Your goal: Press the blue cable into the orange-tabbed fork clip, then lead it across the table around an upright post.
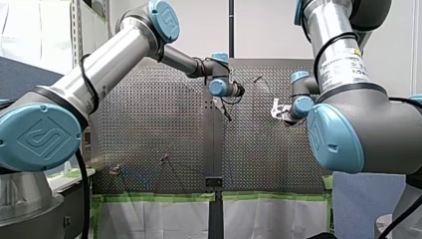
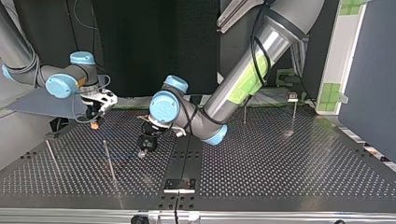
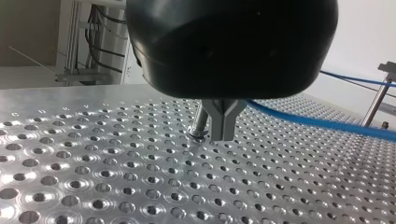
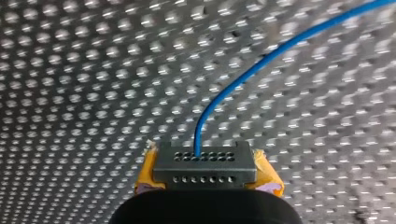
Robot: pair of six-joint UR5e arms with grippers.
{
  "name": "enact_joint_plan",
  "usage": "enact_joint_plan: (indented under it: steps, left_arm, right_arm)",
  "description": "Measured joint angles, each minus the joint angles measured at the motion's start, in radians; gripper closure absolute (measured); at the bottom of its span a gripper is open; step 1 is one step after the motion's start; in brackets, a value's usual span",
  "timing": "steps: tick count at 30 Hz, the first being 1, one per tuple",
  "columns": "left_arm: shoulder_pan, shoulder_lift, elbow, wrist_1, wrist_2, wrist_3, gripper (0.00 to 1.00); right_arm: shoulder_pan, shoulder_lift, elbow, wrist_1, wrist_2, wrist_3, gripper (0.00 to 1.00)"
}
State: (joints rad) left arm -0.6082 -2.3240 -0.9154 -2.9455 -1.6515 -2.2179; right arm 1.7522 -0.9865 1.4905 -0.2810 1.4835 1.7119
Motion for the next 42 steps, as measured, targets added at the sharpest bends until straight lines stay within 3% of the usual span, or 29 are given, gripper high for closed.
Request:
enact_joint_plan:
  steps: [1, 2, 3, 4, 5, 6, 7, 8, 11, 26, 34, 42]
  left_arm:
    - [0.0, 0.0, 0.0, 0.001, -0.001, 0.0, 0.96]
    - [0.0, 0.0, 0.0, 0.001, -0.001, 0.0, 0.72]
    - [0.0, 0.0, 0.0, 0.001, -0.001, 0.0, 0.65]
    - [0.0, 0.0, 0.0, 0.001, -0.002, 0.0, 0.65]
    - [0.001, 0.0, 0.0, -0.001, -0.002, 0.0, 0.4]
    - [0.001, 0.0, 0.0, -0.003, -0.002, 0.0, 0.27]
    - [0.002, 0.0, 0.0, -0.006, -0.001, 0.0, 0.27]
    - [0.002, 0.0, 0.0, -0.01, 0.0, 0.001, 0.13]
    - [0.003, 0.0, 0.0, -0.024, 0.001, 0.003, 0.0]
    - [0.014, -0.002, 0.0, -0.039, -0.018, 0.003, 0.0]
    - [0.019, -0.015, 0.0, -0.038, -0.04, 0.005, 0.0]
    - [0.022, -0.016, 0.0, -0.046, -0.047, 0.01, 0.0]
  right_arm:
    - [0.0, 0.006, 0.003, -0.007, 0.002, 0.0, 1.0]
    - [0.001, 0.014, 0.005, -0.015, 0.004, 0.001, 1.0]
    - [0.001, 0.02, 0.006, -0.019, 0.006, 0.0, 1.0]
    - [0.002, 0.024, 0.007, -0.021, 0.007, 0.0, 1.0]
    - [0.003, 0.03, 0.008, -0.024, 0.009, 0.0, 1.0]
    - [0.003, 0.035, 0.008, -0.025, 0.01, -0.001, 1.0]
    - [0.004, 0.039, 0.009, -0.026, 0.012, -0.002, 1.0]
    - [0.004, 0.045, 0.009, -0.027, 0.014, -0.002, 1.0]
    - [0.006, 0.06, 0.011, -0.028, 0.02, -0.005, 1.0]
    - [0.001, 0.137, 0.054, -0.092, 0.074, -0.012, 1.0]
    - [-0.01, 0.164, 0.073, -0.155, 0.077, -0.009, 1.0]
    - [-0.021, 0.221, 0.073, -0.184, 0.078, -0.025, 1.0]
